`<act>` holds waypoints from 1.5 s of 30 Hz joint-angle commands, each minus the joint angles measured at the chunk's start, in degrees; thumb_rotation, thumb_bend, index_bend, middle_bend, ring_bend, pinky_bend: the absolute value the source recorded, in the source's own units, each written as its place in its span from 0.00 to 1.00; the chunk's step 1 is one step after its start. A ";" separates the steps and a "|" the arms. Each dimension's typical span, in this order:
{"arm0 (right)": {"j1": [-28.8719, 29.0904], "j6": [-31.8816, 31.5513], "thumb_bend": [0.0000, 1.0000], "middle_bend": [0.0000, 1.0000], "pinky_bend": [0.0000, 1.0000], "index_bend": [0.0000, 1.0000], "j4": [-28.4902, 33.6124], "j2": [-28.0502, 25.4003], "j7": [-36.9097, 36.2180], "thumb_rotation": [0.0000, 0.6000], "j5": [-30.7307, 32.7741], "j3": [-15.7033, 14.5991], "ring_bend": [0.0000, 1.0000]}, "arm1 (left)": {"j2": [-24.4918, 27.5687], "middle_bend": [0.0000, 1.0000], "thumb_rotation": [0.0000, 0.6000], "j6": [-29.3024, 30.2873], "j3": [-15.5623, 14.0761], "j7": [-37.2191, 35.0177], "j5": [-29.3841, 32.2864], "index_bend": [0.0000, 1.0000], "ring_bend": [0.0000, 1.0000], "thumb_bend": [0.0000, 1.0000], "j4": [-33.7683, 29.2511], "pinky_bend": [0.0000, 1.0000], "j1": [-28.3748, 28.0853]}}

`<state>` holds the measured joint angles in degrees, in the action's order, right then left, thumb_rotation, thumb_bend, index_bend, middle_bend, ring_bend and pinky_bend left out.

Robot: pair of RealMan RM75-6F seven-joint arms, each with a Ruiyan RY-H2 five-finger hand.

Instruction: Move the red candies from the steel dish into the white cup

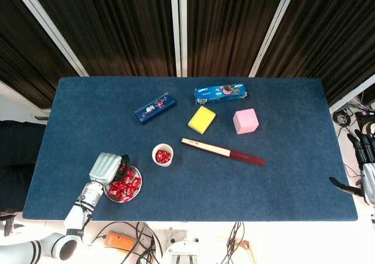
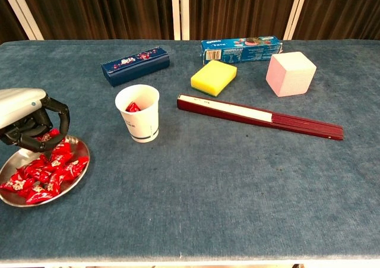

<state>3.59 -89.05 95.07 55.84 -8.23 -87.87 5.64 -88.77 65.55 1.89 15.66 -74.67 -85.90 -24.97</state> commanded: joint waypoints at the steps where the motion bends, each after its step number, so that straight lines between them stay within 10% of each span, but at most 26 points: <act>1: 0.00 -0.08 0.12 0.01 0.00 0.00 -0.16 0.03 -0.07 1.00 0.01 0.05 0.00 | 1.46 0.94 1.00 1.73 0.29 -1.84 -1.64 0.62 0.89 0.51 -2.31 0.83 0.56; 10: -0.14 -0.46 0.12 0.01 0.00 0.00 -0.79 0.35 -0.69 1.00 -0.13 0.06 0.00 | 5.88 0.94 1.00 4.67 5.11 -3.74 -7.39 0.62 0.89 0.50 -12.24 0.83 -2.31; 22: -0.69 -0.44 0.12 0.01 0.00 0.00 -2.66 0.71 -2.44 1.00 0.88 0.02 0.00 | 0.90 0.94 1.00 -5.11 11.04 0.83 -0.36 0.62 0.89 0.50 -12.99 0.83 -11.85; 34: -0.35 0.30 0.12 0.01 0.00 0.00 -3.07 1.02 -2.50 1.00 1.01 0.08 0.00 | -2.52 0.93 1.00 -4.04 9.32 5.00 2.92 0.43 0.88 0.26 -8.78 0.83 -12.90; 45: -0.19 -0.03 0.12 0.01 0.00 0.00 -2.39 0.88 -2.10 1.00 0.41 0.21 0.00 | 5.41 0.93 1.00 6.88 4.34 0.58 -5.10 0.38 0.88 0.21 -14.30 0.82 -5.31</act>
<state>3.39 -89.07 92.66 56.73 -10.33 -87.44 5.84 -85.16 70.45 7.81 17.69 -77.83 -99.10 -32.10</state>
